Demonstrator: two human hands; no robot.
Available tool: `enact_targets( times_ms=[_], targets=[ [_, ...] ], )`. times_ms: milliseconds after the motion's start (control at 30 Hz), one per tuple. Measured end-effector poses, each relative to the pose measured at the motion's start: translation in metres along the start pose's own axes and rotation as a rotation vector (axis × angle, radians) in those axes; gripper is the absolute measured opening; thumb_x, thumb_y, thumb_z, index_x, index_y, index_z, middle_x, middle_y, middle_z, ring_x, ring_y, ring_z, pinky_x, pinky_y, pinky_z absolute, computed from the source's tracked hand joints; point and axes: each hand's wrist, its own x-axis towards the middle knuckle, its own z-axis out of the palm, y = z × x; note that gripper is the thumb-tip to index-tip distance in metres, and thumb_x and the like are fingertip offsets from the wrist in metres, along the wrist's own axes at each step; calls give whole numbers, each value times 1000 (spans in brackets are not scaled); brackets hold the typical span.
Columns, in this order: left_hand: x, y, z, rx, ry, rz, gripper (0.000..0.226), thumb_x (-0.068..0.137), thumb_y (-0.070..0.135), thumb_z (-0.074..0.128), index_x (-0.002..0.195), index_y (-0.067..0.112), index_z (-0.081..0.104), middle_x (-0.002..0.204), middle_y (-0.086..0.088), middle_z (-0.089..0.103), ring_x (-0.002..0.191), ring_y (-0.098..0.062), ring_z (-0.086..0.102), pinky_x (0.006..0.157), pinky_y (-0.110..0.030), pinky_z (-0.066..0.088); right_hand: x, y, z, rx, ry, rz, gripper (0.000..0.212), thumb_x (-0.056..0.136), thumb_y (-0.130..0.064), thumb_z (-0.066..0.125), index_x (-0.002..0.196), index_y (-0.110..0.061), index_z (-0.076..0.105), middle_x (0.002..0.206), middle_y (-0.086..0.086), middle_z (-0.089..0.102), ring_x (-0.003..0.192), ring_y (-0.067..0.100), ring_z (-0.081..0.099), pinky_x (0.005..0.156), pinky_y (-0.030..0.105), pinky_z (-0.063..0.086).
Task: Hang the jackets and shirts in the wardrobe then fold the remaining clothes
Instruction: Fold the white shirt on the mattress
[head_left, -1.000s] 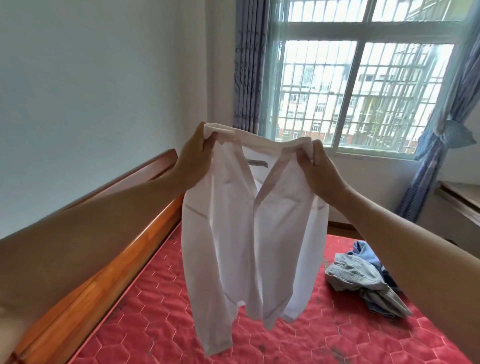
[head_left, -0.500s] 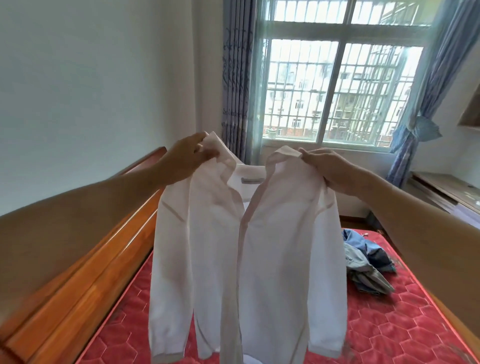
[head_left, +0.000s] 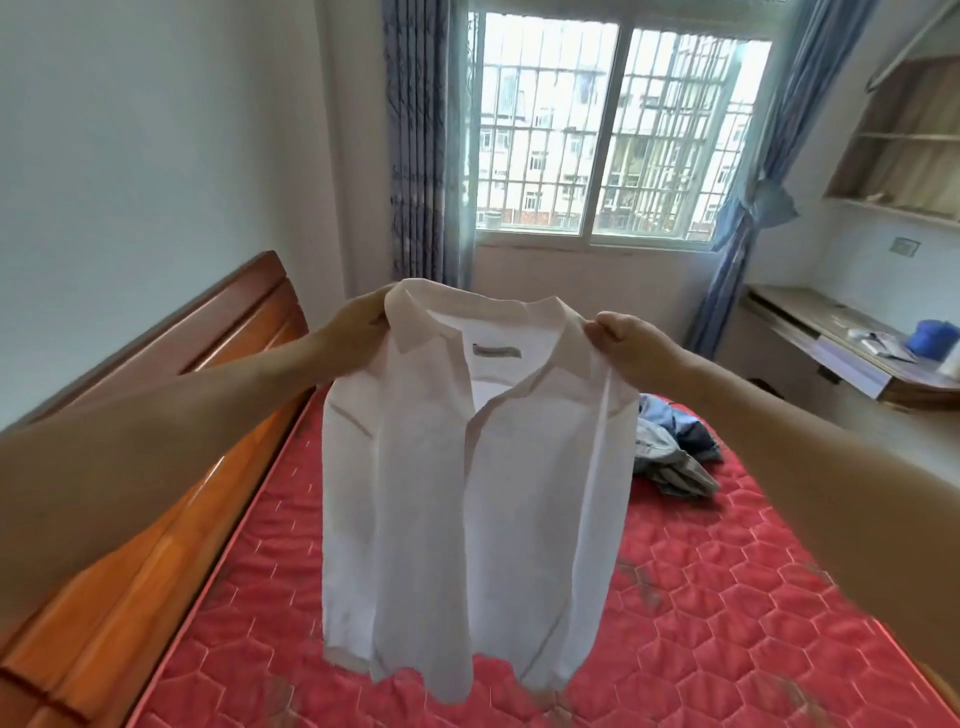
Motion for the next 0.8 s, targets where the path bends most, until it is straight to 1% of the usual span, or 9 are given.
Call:
enact_targets(
  times_ms=[67,133,167,233,300,433,600,700,800],
  targets=[
    [-3,-5,5,73,35,41,27,105,7,40,121,6,61,115,-8,66,101,-22,59,82,-14,46,-12,2,4,-54,61,-14,38,106,-32,45,71,-18,41,68,-2,50,70,23,47,64,31,31],
    [-6,-10,6,128,23,83,22,104,9,40,118,6,57,109,-12,68,101,-31,63,86,-30,51,-24,5,6,-99,114,-51,34,106,-37,43,77,-18,43,71,4,56,71,31,52,65,34,33],
    [-9,-10,6,143,23,101,22,104,9,40,118,7,57,106,-12,68,99,-32,64,83,-29,51,-28,8,6,-106,138,-71,34,105,-40,42,80,-18,44,73,7,59,71,34,54,65,37,37],
    [-13,-13,8,168,43,143,23,105,9,42,122,7,58,107,-12,70,95,-27,65,74,-15,46,-39,12,4,-138,171,-124,37,102,-50,41,82,-19,43,71,7,61,67,36,55,62,43,46],
    [-16,-13,12,187,37,167,26,105,8,42,125,5,59,108,-13,71,94,-27,65,73,-17,46,-48,15,0,-229,189,-206,40,101,-56,39,81,-22,38,64,5,58,60,36,53,56,42,47],
    [-16,-21,19,163,-40,168,22,106,15,42,120,7,58,103,-13,70,95,-35,66,82,-42,53,-57,23,-3,-377,239,-363,37,104,-47,44,85,-15,41,63,10,58,57,39,56,52,34,37],
    [-10,-30,33,191,-113,198,5,100,9,55,99,5,52,84,-14,61,73,-33,61,61,-37,51,-49,44,8,-432,190,-419,27,106,-36,38,92,-14,43,71,5,60,62,39,61,51,38,46],
    [0,-39,47,217,-144,185,7,96,7,61,93,5,55,83,-10,62,69,-24,61,57,-23,49,-37,66,19,-464,148,-378,19,105,-29,43,92,-15,43,76,4,61,65,39,60,52,42,49],
    [12,-58,69,173,-192,121,9,94,3,59,85,4,59,80,-11,62,67,-16,57,59,-31,49,-21,94,36,-491,51,-310,8,102,-21,49,96,-16,48,87,2,66,70,36,62,55,42,49]
  ],
)
